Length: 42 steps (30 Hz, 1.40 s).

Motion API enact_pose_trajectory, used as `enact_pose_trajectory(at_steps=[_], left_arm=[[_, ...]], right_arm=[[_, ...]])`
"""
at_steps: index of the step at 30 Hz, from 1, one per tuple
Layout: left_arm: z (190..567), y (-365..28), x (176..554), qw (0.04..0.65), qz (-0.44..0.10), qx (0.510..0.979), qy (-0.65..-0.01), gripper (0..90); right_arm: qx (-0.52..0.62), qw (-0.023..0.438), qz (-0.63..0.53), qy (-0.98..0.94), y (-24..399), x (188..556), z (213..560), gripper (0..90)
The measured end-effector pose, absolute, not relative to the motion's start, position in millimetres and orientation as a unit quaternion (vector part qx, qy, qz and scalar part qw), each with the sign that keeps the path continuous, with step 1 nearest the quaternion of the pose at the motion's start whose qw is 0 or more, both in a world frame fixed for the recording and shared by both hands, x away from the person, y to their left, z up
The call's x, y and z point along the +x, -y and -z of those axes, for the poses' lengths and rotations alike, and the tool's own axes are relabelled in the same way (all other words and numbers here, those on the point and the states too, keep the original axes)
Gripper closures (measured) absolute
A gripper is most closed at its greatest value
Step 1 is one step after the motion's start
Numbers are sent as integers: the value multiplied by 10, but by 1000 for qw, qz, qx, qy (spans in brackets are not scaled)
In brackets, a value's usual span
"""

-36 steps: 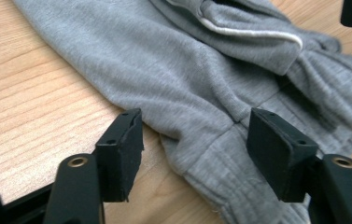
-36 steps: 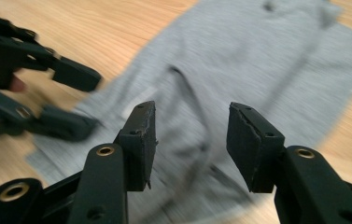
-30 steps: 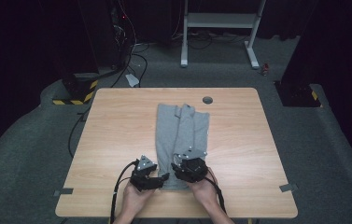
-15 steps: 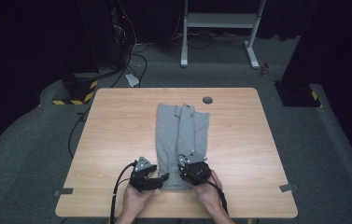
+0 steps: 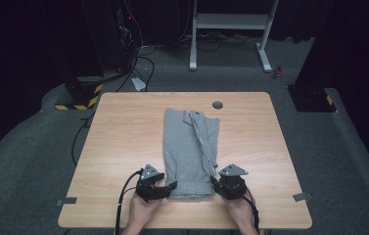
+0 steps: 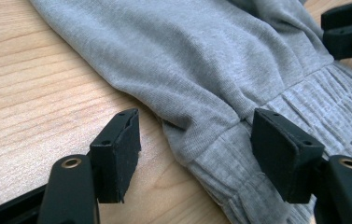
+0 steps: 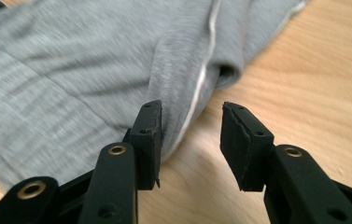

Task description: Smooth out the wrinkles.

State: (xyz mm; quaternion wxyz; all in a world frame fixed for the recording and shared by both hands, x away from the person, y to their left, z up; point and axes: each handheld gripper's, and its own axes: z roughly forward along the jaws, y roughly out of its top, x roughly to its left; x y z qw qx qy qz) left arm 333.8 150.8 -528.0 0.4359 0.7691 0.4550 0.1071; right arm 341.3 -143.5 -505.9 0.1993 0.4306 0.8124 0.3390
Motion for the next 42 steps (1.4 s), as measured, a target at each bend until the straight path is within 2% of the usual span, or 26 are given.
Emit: enact_pose_trajectory(at_steps=[8,16,23,27,30,34,42], left_arm=[[5279,-1502,3334,434,-112,768,-457,320],[5279,-1504,3330,433,-113,768,-457,321],[5279,-1532,3323,440,-102,763,-462,306],[5184,-1553,3289,451,-116,767,-441,360],[5060,-1529,3335,457,-126,766,-433,385],[4998,-1459,3431,444,-136,778,-423,462],[5053,-1294,3528,424,-122,810,-387,464]], right_arm=[[415,216,-374,-801,1427,3328,4946,583],[386,190,-370,-823,1225,3310,5071,588],[396,184,-355,-827,1397,3260,5137,575],[401,183,-361,-822,1463,3247,5070,529],[400,185,-383,-812,1425,3252,4974,527],[384,188,-393,-814,1257,3307,4892,541],[380,182,-368,-829,1033,3464,4986,531]])
